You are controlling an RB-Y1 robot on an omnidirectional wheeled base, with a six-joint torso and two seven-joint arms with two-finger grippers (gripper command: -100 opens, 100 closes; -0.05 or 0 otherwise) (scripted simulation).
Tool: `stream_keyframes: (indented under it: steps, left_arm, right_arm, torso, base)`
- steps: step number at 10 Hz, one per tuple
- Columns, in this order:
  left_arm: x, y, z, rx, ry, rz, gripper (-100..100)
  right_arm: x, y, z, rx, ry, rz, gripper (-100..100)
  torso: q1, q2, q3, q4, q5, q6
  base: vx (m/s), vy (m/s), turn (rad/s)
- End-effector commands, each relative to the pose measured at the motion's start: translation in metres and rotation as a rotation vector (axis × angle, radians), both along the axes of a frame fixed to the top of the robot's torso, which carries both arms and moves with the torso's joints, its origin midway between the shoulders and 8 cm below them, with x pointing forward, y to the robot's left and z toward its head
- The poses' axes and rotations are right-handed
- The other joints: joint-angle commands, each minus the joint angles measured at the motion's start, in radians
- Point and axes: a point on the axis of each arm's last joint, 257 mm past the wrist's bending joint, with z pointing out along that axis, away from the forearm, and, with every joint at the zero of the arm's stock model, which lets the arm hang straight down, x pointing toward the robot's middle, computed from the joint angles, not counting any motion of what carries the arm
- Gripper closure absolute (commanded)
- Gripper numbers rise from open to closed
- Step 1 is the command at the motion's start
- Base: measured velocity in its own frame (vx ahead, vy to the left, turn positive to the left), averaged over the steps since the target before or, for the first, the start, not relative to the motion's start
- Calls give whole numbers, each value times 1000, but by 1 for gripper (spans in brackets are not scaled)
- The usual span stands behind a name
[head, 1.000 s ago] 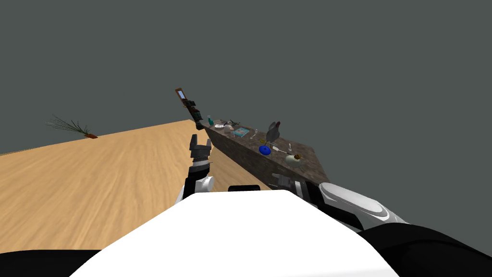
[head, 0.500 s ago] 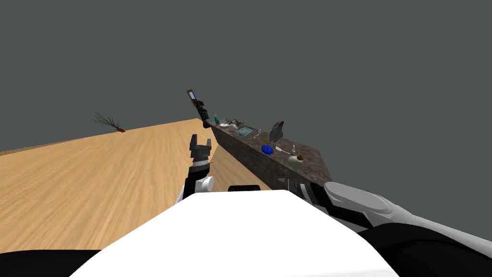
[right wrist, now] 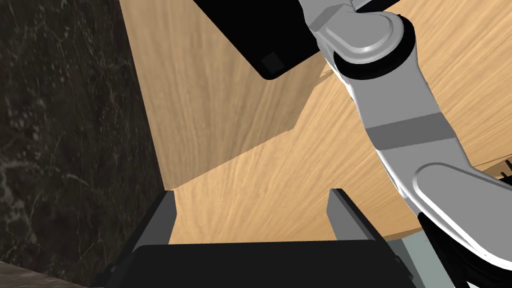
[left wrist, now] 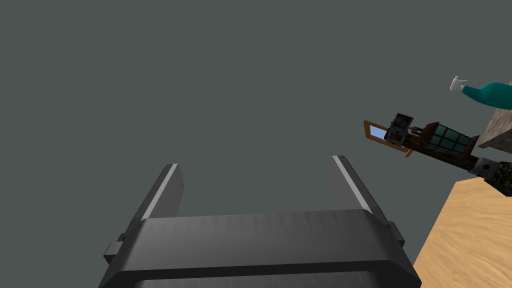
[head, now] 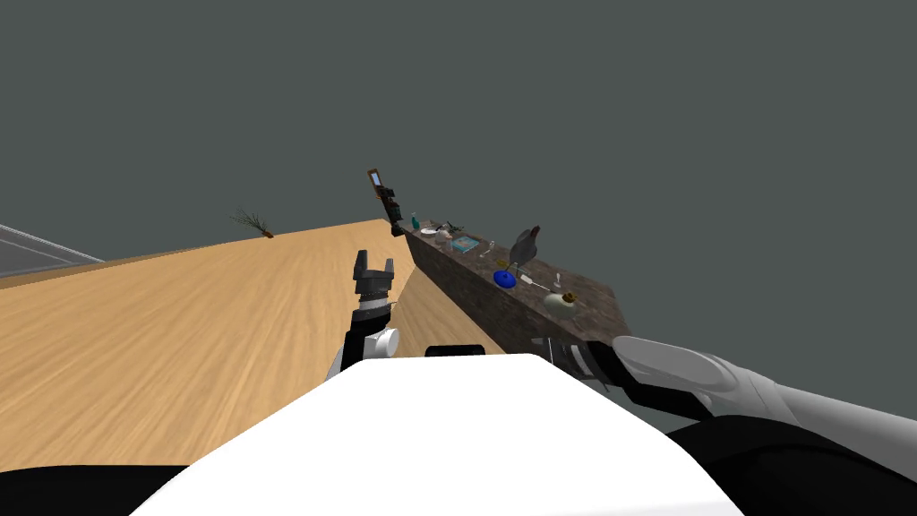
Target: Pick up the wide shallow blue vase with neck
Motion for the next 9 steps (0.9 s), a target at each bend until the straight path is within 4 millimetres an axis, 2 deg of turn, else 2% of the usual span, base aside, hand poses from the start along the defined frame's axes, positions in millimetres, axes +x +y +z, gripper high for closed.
stream_keyframes:
  steps: [1,3,4,5,6,8,9]
  left_arm:
    - [0,0,0,0,0,0,0]
    - [0,0,0,0,0,0,0]
    - [0,0,0,0,0,0,0]
    - [0,0,0,0,0,0,0]
    - [0,0,0,0,0,0,0]
    - [0,0,0,0,0,0,0]
    - [0,0,0,0,0,0,0]
  right_arm:
    - [-8,-28,-6,-82,24,31,-100]
    - [-8,-35,-4,-106,32,54,-100]
    - [-14,-61,-9,-174,52,75,-100]
    - [-14,-67,-7,-196,58,96,-100]
    - [-19,-95,-9,-266,78,119,-100]
    - [-18,-100,-6,-286,83,139,-100]
    - [-20,-130,-4,-364,104,171,-100]
  torso:
    - [0,0,0,0,0,0]
    - [0,0,0,0,0,0]
    - [0,-1,0,0,0,0]
    - [1,-1,0,0,0,-1]
    - [1,-1,0,0,0,0]
    - [1,-1,0,0,0,0]
    - [0,-1,-1,0,0,0]
  base:
    - [-41,9,318]
    - [-29,-1,71]
    - [-35,12,315]
    - [-36,4,181]
    - [-40,15,313]
    - [-20,4,68]
    - [-15,20,345]
